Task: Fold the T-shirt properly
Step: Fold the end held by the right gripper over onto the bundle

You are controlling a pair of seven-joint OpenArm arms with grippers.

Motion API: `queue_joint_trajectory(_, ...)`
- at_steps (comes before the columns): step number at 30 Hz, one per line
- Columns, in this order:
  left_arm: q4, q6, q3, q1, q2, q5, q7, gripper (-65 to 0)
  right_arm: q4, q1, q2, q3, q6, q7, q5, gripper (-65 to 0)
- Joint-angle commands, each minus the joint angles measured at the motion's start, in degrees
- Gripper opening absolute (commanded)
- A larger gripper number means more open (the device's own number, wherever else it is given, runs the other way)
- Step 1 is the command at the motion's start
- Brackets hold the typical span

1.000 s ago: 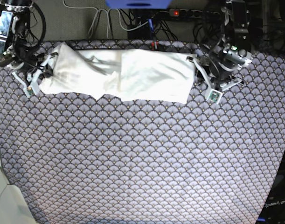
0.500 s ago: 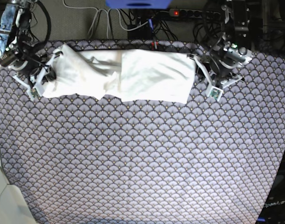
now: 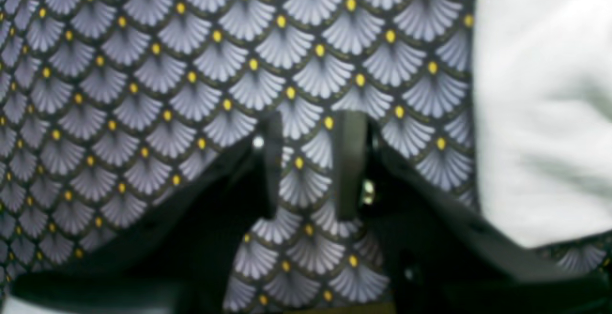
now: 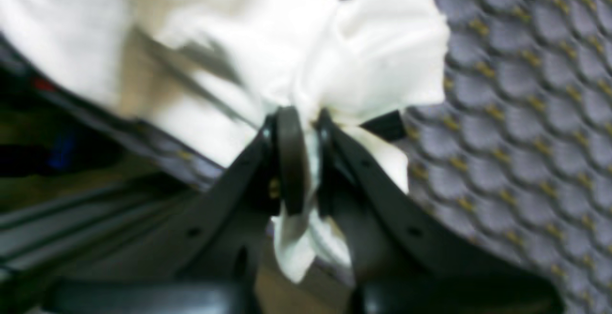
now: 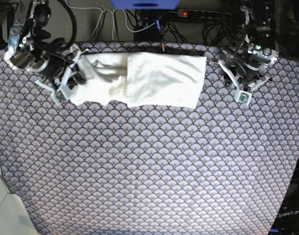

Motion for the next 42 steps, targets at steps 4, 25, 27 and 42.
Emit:
queue_joint_trajectory(4, 1.0, 0.6, -2.3, -0.1, -1.7, -0.2, -1.1, -47.2, 1.2, 2.0, 0.5, -0.7, 0.2, -2.6, 10.0, -65.0)
queue_joint_trajectory(25, 1.9, 0.6, -4.7, 3.4, -0.6, -0.2, -1.0, -47.2, 0.4, 9.5, -3.1, -17.4, 0.2, -2.1, 29.6, -65.0)
queue_joint_trajectory(27, 2.8, 0.6, -4.7, 3.4, -0.4, -0.2, -1.0, -47.2, -0.3, 9.8, -4.5, -20.2, 0.2, -1.4, 26.4, -65.0)
queue_joint_trajectory(42, 6.4, 0.6, -4.7, 6.4, -0.4, -0.2, -1.0, -47.2, -17.2, 16.6, -8.8, -31.9, 0.2, 6.5, 14.0, -65.0)
